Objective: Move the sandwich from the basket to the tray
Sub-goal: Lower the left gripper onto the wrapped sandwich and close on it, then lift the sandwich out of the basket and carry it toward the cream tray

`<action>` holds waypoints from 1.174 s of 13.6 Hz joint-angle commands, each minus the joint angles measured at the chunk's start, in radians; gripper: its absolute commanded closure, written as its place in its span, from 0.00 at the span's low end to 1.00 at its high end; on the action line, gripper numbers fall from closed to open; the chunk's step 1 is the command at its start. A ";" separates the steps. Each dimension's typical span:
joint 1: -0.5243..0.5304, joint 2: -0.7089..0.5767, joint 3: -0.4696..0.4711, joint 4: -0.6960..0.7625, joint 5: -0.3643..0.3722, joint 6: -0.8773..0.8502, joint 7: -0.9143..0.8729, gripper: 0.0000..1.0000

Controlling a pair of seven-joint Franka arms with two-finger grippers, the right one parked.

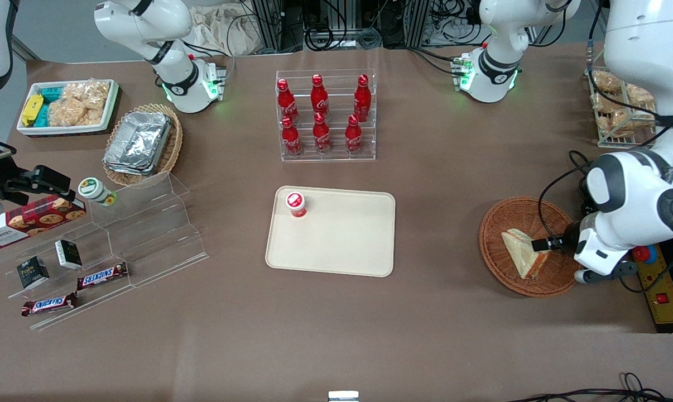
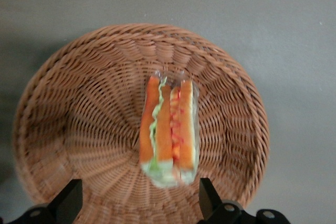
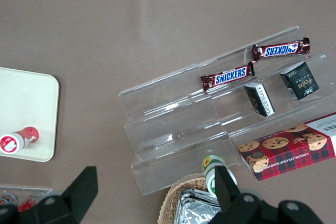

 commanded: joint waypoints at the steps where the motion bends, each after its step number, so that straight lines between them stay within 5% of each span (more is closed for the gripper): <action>1: 0.002 0.034 -0.004 -0.008 -0.024 0.063 -0.009 0.00; 3: -0.002 0.054 -0.005 -0.005 -0.039 0.083 -0.030 0.03; 6: -0.008 0.056 -0.010 0.008 -0.058 0.089 -0.102 0.52; 9: -0.011 0.036 -0.028 0.038 -0.056 0.075 -0.173 0.84; 14: -0.011 -0.131 -0.031 0.075 -0.032 -0.093 -0.159 0.89; 16: -0.030 -0.196 -0.034 0.133 0.046 -0.242 -0.171 0.89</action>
